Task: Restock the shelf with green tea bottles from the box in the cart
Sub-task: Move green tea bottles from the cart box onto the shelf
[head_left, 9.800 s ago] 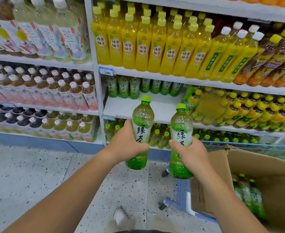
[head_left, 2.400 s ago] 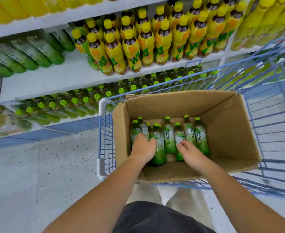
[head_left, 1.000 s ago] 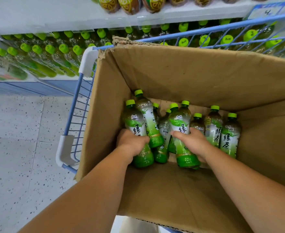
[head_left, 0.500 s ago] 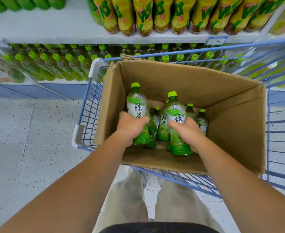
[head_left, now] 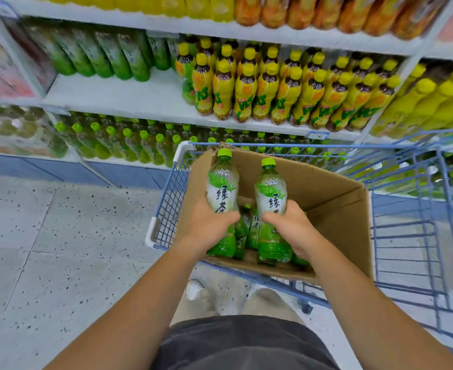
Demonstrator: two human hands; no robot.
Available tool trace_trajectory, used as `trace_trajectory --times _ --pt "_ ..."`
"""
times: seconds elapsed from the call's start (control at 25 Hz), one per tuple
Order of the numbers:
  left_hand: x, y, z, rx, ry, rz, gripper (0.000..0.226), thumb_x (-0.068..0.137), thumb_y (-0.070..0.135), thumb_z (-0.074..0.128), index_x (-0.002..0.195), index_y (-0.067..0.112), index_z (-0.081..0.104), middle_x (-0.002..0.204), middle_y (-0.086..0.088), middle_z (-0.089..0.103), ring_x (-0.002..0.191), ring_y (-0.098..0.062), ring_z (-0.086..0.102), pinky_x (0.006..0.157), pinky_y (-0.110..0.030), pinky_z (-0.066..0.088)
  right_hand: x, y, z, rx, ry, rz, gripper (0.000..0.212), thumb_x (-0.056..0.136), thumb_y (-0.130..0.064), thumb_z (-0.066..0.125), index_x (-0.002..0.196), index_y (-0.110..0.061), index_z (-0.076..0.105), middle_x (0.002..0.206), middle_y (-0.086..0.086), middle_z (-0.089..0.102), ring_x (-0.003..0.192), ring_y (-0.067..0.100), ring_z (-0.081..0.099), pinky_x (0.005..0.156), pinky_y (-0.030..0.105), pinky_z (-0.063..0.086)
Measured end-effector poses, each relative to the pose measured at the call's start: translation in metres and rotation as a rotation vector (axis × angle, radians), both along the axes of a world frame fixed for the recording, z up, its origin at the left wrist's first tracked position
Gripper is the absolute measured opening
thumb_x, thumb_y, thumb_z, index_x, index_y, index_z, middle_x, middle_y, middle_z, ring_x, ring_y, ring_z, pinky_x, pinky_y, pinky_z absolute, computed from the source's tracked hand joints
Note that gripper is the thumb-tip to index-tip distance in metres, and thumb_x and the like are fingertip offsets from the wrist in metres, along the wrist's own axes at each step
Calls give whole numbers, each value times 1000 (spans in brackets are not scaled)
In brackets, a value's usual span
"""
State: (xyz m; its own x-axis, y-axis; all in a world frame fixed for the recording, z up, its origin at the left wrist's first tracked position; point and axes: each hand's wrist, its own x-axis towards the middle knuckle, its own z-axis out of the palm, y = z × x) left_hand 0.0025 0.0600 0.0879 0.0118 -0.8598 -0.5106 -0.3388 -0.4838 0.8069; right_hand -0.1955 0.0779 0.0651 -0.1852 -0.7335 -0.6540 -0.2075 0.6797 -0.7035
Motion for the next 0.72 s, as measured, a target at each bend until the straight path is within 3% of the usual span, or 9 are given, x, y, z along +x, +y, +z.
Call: trace_trajectory --times 0.08,0.16,0.28,0.4,0.56,0.64,0.72 --pt "17 -3 15 -32 20 -18 56 57 33 74 113 31 65 74 15 70 65 0 67 50 -20 49 14 -4 18 -63 21 -12 42 64 -34 74 102 -24 58 99 6 70 88 21 69 79 46 58" --pt "33 -9 28 -12 25 -4 56 59 33 73 111 17 63 71 16 69 65 -1 66 51 -21 48 29 -11 34 -88 37 -4 43 69 -35 75 105 -25 54 102 2 67 88 17 66 68 37 54" --pt "51 -18 49 -7 0 50 43 58 38 74 98 26 61 84 7 70 73 -6 67 57 -27 49 48 -27 56 -114 48 10 45 70 -40 74 107 -27 53 103 -3 65 89 15 64 67 33 50" --pt "68 -21 69 -41 -4 101 40 64 32 76 98 30 56 92 5 68 77 -7 67 57 -28 48 67 -44 73 -180 22 59 39 77 -32 75 109 -27 54 103 -3 67 90 16 66 72 36 53" --pt "96 -21 85 -113 -48 271 40 63 34 77 97 28 55 87 4 67 63 4 63 42 -13 43 96 -73 91 -272 -20 162 35 77 -31 76 106 -34 57 98 -11 69 84 7 67 64 28 50" --pt "114 -22 90 -122 -55 319 43 60 38 75 96 27 56 87 1 67 68 -4 65 50 -22 48 116 -85 99 -302 -31 192 30 78 -29 77 100 -33 57 96 -10 70 80 5 67 60 26 49" --pt "136 -22 93 -132 -49 343 42 59 38 75 96 25 58 87 -1 68 76 -16 67 61 -35 54 139 -91 106 -295 -40 220 32 76 -31 77 101 -32 57 98 -4 70 83 14 70 67 36 58"
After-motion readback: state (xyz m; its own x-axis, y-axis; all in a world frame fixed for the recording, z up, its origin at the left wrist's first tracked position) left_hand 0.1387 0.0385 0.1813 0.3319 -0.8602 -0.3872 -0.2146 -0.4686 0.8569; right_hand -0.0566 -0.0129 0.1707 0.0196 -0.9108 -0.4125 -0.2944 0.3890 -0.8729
